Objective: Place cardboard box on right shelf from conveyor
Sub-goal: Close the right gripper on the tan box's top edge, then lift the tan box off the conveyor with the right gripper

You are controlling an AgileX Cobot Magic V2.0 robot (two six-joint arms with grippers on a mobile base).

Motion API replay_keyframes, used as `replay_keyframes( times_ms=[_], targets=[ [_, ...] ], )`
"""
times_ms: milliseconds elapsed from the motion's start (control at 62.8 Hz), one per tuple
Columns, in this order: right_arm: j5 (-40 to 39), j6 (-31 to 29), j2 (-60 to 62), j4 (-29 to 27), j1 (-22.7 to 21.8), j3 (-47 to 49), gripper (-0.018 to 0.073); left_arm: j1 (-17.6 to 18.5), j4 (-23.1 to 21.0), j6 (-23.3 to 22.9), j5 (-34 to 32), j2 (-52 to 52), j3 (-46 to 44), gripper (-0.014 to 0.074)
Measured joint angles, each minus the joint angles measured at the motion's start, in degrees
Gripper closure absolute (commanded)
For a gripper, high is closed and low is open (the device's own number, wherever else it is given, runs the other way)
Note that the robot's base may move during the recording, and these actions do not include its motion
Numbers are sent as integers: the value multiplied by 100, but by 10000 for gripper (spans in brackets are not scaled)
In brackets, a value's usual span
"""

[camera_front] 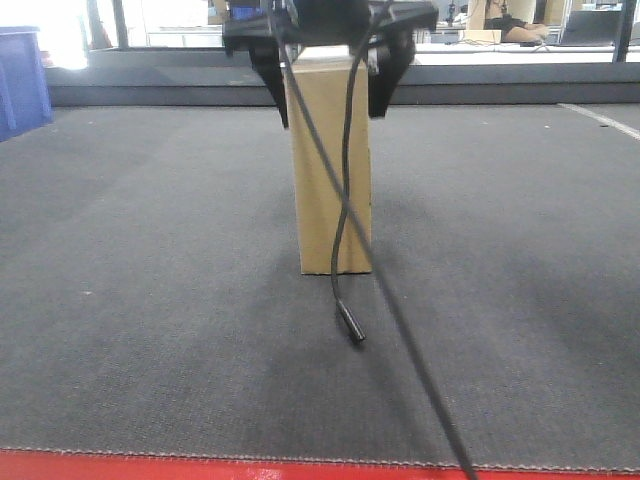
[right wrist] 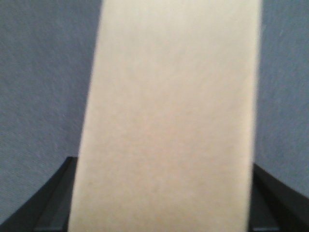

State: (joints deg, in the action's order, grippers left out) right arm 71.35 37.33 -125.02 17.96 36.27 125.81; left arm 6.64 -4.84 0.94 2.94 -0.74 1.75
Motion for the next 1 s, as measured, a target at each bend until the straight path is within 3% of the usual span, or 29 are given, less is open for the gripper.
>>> replay_keyframes(
  times_ms=[127,223,526,765,1004],
  targets=[
    [-36,-52,34,-47,-9,-60,333,0,0,0,0,0,0,715],
    [-48,-181,82,-100,-21,-73,435,0,0,0,0,0,0,715],
    [-85,-746,937,-196,-225,-850,439,0,0,0,0,0,0,715],
    [-1528,-872,2585,-210,-568,-3426,439,0,0,0,0,0,0,715],
    [-2939,-976,4799,-236,-1278,-5899,439,0,0,0,0,0,0,715]
  ],
)
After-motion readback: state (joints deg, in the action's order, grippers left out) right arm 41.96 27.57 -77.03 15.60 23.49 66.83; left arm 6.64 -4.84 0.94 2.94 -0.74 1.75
